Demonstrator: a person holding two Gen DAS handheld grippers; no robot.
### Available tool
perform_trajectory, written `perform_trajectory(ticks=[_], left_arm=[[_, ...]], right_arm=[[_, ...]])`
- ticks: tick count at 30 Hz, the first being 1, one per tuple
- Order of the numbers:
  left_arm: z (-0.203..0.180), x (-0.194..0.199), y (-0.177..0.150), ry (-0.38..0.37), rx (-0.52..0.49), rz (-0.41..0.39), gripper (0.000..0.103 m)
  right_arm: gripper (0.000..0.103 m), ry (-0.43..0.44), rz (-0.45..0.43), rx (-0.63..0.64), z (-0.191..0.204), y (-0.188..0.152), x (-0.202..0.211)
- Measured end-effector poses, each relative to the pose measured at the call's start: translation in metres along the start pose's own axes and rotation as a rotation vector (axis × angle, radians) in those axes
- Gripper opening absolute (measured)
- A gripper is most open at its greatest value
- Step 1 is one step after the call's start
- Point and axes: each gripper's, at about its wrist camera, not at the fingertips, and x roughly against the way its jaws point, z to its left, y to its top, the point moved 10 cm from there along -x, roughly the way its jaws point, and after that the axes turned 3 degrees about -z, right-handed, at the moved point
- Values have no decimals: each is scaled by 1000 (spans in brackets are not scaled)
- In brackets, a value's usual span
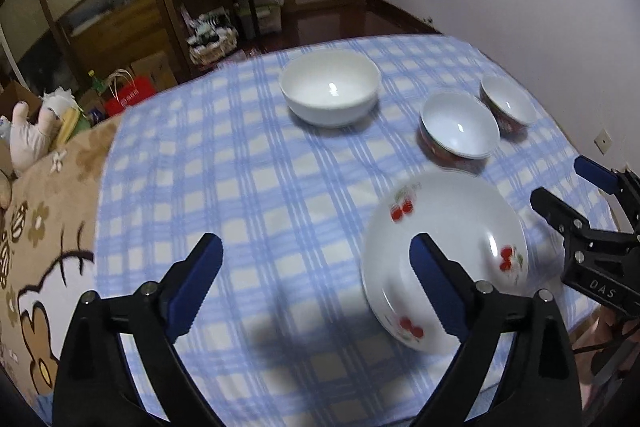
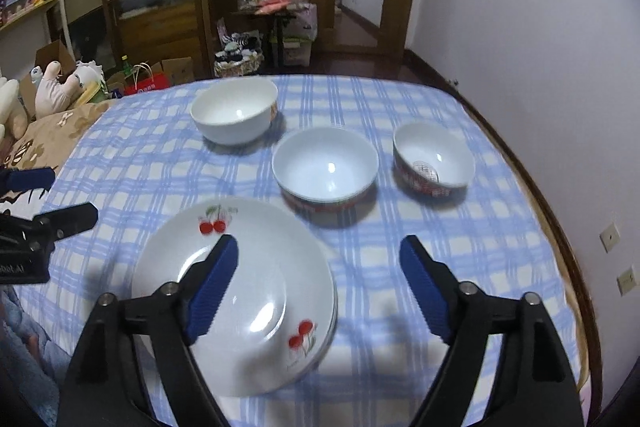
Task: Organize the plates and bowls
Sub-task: 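Withdraw both grippers up from the plate stack, then close the left gripper on the white bowl rim while the right gripper grips the opposite rim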
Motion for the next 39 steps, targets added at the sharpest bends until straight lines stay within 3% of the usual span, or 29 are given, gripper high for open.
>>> perform_trajectory(ticks=[9, 19, 25, 35, 37, 39], left_arm=[[43, -21, 57, 34, 91, -14, 96], [72, -76, 104, 36, 148, 13, 96], [72, -115, 116, 25, 148, 45, 96], [71, -173, 118, 22, 133, 94, 96], [70, -181, 116, 19, 133, 104, 94], [69, -188, 116, 9, 145, 117, 83]], right_arm=[[94, 52, -40, -35, 0, 62, -33], [94, 123, -40, -69, 9, 128, -86], [94, 159, 19, -105, 18, 141, -129], [91, 187, 130, -92, 39, 133, -190], [80, 204, 161, -91, 44, 130, -201], [79, 213, 183, -94, 48, 127, -209]])
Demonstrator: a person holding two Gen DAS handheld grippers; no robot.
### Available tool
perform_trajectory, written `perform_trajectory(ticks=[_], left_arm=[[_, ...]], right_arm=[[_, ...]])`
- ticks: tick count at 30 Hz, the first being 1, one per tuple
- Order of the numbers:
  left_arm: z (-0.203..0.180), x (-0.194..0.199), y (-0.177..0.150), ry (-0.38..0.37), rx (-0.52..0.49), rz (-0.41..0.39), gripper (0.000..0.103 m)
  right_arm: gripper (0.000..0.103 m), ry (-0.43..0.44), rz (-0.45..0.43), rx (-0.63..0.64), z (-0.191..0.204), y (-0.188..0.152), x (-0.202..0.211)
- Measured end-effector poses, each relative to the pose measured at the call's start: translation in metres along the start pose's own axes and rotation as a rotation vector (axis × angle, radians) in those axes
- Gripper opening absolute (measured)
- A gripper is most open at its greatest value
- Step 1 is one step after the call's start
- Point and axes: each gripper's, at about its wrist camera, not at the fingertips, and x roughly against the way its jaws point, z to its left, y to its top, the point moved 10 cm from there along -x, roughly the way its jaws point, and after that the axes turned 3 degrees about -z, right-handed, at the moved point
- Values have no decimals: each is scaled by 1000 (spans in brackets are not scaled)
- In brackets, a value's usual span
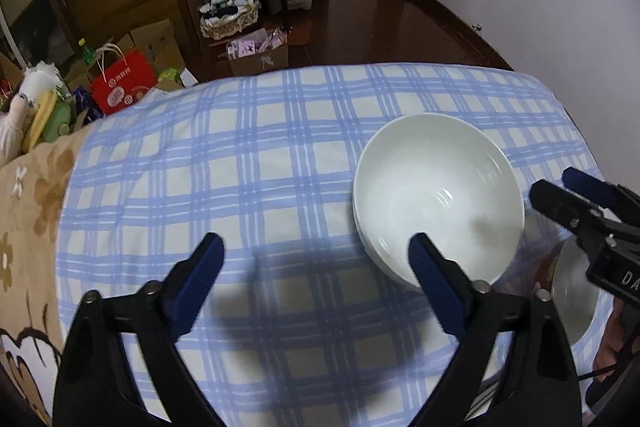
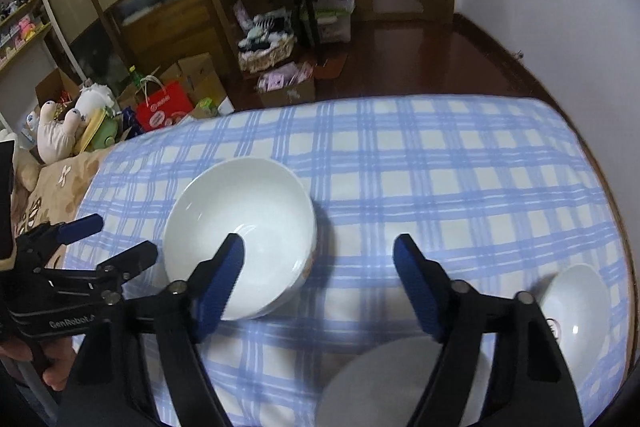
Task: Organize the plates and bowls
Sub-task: 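Close the left gripper on the white bowl rim while the right gripper grips the opposite rim, then lift and carry the white bowl with both grippers beside the plate stack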
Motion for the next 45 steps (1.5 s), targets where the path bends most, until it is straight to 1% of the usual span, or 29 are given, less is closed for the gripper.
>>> perform_trajectory(ticks=[1, 2, 4, 5, 6, 7, 8, 9, 10, 11, 12, 13, 16, 20, 23, 29, 34, 40, 45], left_arm=[[-1, -4, -1, -5, 2, 11, 79], [-4, -8, -2, -14, -1, 20, 72], [-10, -14, -4, -32, -4, 30, 64], [-13, -15, -5, -45, -4, 33, 56], [-15, -18, -6, -59, -2, 40, 50], [-17, -21, -7, -68, -1, 46, 46], [-19, -23, -8, -77, 3, 49, 38], [-21, -24, -9, -88, 11, 52, 33], [-23, -25, -10, -110, 22, 52, 30], [-26, -25, -11, -134, 32, 51, 24], [-28, -25, -12, -145, 34, 54, 19], [-30, -25, -14, -150, 28, 56, 19], [-31, -22, -17, -122, -1, 49, 18], [-26, -11, -23, -129, 61, 56, 18], [-23, 5, -28, -117, 54, 43, 19], [-12, 52, -36, -108, 52, 6, 19], [-3, 98, -40, -88, 25, -34, 19], [10, 149, -46, -75, 43, -84, 19], [15, 181, -58, -70, 41, -125, 18]], right_arm=[[78, -3, 9, 0, 1, 0, -4], [77, -5, 22, 3, 2, -1, -8], [62, 3, 49, -2, 4, -3, -16], [59, 8, 61, -7, 4, -5, -19], [51, 13, 73, -13, 5, -6, -22], [41, 9, 93, -18, 4, -10, -27], [35, 5, 108, -24, 4, -12, -30], [24, 10, 124, -31, 4, -15, -33], [20, 24, 136, -38, 5, -18, -35], [18, 35, 140, -41, 7, -20, -36], [16, 27, 133, -33, 7, -22, -35], [16, 23, 129, -20, 8, -23, -33], [16, 18, 119, 12, 13, -25, -27], [15, 12, 122, 31, 22, -29, -18], [15, 23, 110, 24, 27, -33, -7], [15, 56, 72, 15, 47, -38, 27], [15, 81, 23, 27, 67, -38, 62], [15, 90, -29, 47, 93, -40, 101], [15, 100, -66, 59, 108, -48, 131]])
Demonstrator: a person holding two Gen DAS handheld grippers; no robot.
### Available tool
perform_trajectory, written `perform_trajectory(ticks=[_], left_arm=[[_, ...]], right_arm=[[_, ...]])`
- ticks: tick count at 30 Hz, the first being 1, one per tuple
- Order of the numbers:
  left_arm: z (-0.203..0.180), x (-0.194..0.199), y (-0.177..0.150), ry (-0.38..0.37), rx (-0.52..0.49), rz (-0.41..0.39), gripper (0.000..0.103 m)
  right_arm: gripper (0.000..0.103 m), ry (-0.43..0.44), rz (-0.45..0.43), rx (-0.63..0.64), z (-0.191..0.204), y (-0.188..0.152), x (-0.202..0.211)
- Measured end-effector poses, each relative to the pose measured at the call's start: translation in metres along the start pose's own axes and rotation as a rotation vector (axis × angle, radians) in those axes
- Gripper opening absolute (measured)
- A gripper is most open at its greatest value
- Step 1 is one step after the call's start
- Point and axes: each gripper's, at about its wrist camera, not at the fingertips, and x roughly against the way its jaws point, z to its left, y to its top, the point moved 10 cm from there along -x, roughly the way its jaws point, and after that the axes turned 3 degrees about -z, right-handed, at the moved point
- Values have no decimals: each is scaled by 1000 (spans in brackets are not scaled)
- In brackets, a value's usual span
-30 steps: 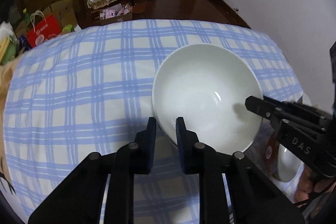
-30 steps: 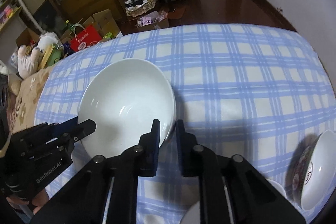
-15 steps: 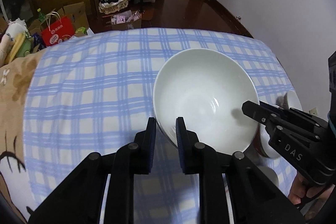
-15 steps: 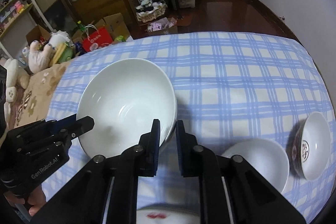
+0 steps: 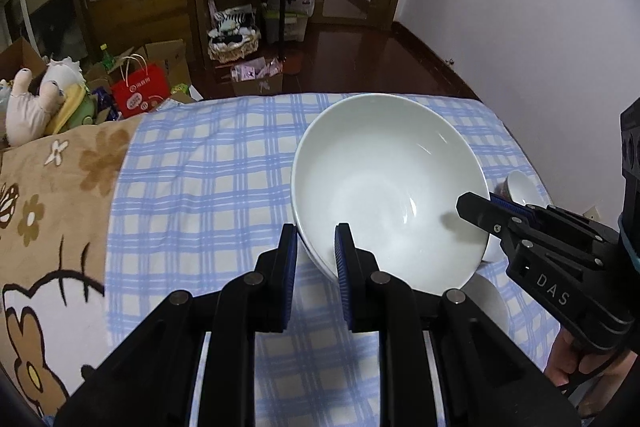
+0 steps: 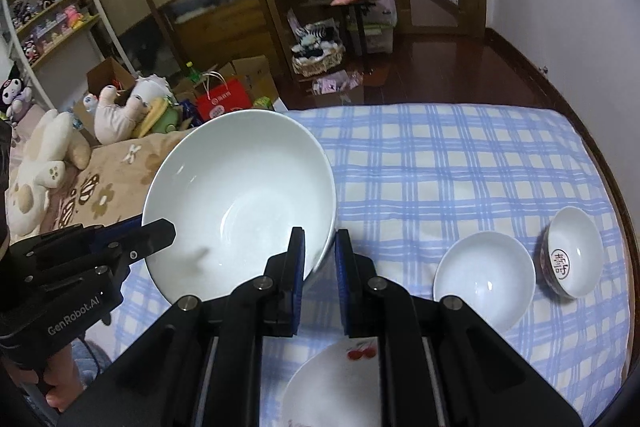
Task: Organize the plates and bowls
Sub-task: 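Lift and carry the white bowl with both grippers beside the plate stack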
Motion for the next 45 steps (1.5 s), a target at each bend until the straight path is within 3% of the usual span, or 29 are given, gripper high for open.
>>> perform_trajectory(ticks=[7, 15, 31, 39, 45], left_arm=[[8, 25, -20, 2, 15, -8, 18], [9, 26, -50, -14, 24, 33, 18], [27, -15, -93, 9, 70, 98, 18], [38, -34, -100, 6, 82, 122, 18], [40, -55, -111, 14, 80, 178, 18]], right_arm=[[15, -12, -16, 20, 22, -14, 24], [16, -28, 8, 39, 33, -40, 28], [16, -29, 87, 25, 33, -81, -16], [16, -24, 133, 14, 29, -101, -43], [16, -32, 155, 10, 25, -107, -60]])
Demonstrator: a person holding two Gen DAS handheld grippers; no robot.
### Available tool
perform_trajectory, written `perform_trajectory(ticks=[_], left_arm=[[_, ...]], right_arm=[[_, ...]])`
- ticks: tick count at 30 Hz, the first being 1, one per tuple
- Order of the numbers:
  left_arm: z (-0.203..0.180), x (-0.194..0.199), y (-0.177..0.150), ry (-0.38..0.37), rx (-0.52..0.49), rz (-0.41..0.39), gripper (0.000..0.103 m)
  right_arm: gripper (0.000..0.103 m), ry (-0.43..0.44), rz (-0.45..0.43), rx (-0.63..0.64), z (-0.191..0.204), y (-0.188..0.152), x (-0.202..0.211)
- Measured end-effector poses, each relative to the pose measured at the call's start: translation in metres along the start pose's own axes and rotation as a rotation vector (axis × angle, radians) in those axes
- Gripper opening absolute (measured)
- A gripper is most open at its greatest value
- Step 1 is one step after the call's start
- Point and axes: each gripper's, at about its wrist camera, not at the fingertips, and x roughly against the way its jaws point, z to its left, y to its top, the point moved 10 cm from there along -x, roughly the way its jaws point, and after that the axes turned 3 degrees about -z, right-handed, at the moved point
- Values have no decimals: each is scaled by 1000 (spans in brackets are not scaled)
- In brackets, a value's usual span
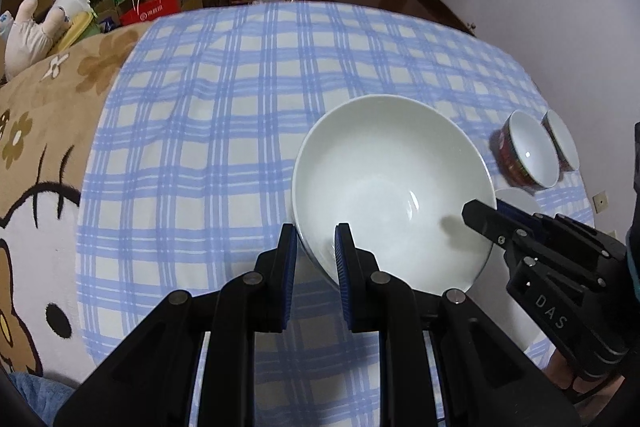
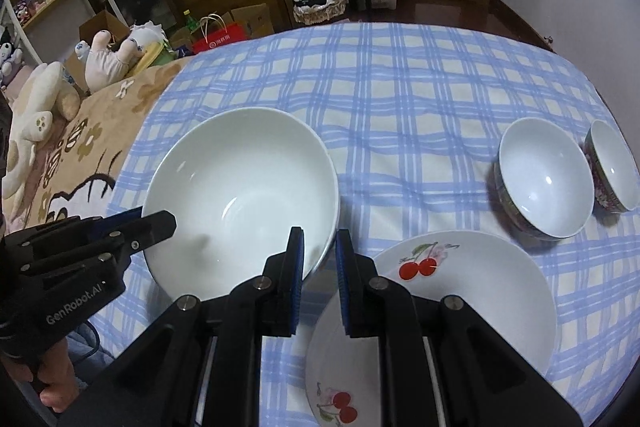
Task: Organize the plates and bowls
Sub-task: 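Lift and carry the white bowl with both grippers beside the plate stack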
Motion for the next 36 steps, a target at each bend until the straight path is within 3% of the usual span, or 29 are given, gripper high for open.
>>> perform_trajectory(ticks=[12, 36], left_arm=[[6, -20, -3, 71, -23, 33, 18], [9, -24, -1, 28, 4, 51, 19]], right_arm=[[18, 20, 33, 3, 1, -11, -26], [19, 24, 25, -15, 0, -12, -29]])
